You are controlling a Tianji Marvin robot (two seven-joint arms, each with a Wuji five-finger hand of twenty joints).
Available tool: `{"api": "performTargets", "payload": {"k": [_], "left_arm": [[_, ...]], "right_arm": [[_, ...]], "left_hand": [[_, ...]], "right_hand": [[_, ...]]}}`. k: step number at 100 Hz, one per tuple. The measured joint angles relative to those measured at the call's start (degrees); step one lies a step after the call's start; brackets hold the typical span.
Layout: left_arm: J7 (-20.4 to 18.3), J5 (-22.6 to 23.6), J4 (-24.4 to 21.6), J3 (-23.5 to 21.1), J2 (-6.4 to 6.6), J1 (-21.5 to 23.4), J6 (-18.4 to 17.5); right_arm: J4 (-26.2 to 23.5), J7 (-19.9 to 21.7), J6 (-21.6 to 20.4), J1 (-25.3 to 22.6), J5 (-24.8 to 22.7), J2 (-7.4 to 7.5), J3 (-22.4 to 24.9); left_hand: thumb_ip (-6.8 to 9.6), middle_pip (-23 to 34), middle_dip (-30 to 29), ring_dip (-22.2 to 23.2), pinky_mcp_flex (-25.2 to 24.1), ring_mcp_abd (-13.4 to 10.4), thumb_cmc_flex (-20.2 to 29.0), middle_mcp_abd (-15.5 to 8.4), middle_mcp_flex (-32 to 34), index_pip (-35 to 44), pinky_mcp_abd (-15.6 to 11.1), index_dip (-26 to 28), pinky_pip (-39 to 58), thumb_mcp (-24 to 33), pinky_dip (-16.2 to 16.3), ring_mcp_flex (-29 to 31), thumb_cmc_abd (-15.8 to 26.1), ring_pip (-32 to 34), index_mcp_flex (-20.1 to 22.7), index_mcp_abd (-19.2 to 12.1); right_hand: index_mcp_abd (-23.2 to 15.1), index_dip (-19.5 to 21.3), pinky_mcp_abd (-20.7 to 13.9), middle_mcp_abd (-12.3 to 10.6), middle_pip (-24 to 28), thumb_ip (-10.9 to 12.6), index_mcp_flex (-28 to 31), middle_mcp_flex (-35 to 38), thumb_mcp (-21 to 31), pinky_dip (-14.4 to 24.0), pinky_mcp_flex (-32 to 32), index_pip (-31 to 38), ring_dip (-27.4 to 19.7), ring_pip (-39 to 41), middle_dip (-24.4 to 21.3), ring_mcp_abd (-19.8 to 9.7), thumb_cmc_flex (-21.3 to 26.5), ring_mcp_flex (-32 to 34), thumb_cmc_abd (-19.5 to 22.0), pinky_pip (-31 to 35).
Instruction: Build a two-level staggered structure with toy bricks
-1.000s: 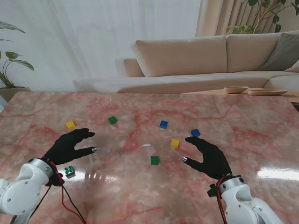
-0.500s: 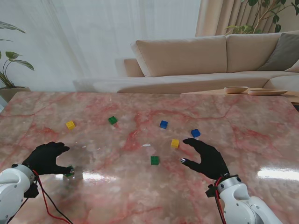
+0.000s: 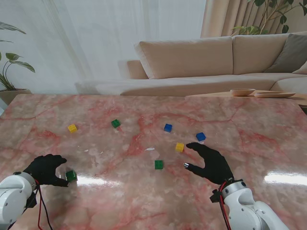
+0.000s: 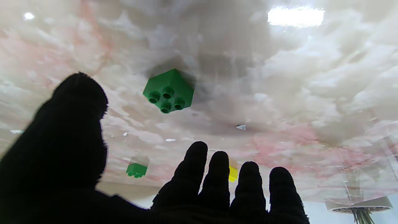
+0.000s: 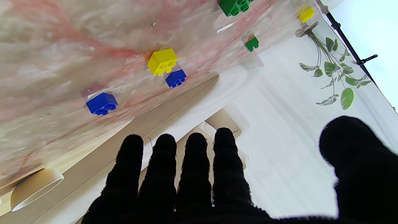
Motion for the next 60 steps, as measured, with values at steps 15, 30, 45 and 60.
{"api": "performTargets", "payload": {"k": [15,30,45,60], "left_arm": [[-1.23,1.27,1.60,0.68,0.29,-1.13,-0.13],[-1.06,2.12,3.09,1.26,0.43,-1.67,-0.57],[0.81,2.29,4.78,1.98,0.46,-2.08,-0.94],[4.04,2.21,6.83,2.76,0.44,-2.60,-1.82]], "right_arm": [[0.33,-0.12,-0.16,0.18,-0.04,0.00,-0.18],[0.38,-0.06,-0.18,0.20,-0.05,0.00,-0.18],[0.43,-0.06,-0.27,0.20,-0.08,0.00,-0.15],[0.48,-0.11,-0.37,0.20,-0.14,0.00,-0.15]], "left_hand": [[-0.62,0.00,0.88,0.53,-0.01,0.12,-0.01,0.00,0.00,3.69,0.00,3.44,-0.01,2.79,0.99,0.00,0.00,0.00,-0.02,0.00],[-0.63,0.00,1.39,0.74,-0.01,0.20,-0.01,0.01,0.00,11.42,-0.01,9.97,-0.01,3.58,2.15,0.00,-0.12,0.00,-1.93,-0.74],[-0.63,0.00,1.43,0.74,-0.01,0.26,-0.01,-0.10,0.00,15.38,-0.01,13.45,-0.01,4.15,2.17,0.00,-0.65,-0.01,-4.05,-1.96],[-0.66,0.00,1.55,0.83,-0.01,0.26,-0.03,-0.32,0.00,17.62,-0.01,14.89,-0.01,5.98,2.18,0.00,-1.31,-0.01,-4.72,-3.09]], "right_hand": [[0.00,0.00,0.01,0.00,0.00,0.00,0.06,0.00,0.00,0.00,0.00,0.04,0.00,0.01,0.00,0.00,0.00,0.00,0.00,0.01],[0.00,0.00,0.01,0.00,0.00,0.00,0.08,0.00,0.00,0.00,0.00,0.55,0.00,0.02,0.00,0.00,0.00,0.00,0.01,0.02],[0.00,0.00,0.01,0.00,0.00,0.00,0.08,0.00,-0.01,0.00,0.00,0.57,0.00,0.02,0.00,0.00,0.00,0.00,0.01,0.03],[0.00,0.00,0.01,0.00,0.00,0.00,0.08,0.00,-0.01,0.00,0.00,0.58,0.00,0.02,0.00,-0.01,0.00,0.00,0.01,0.61]]}}
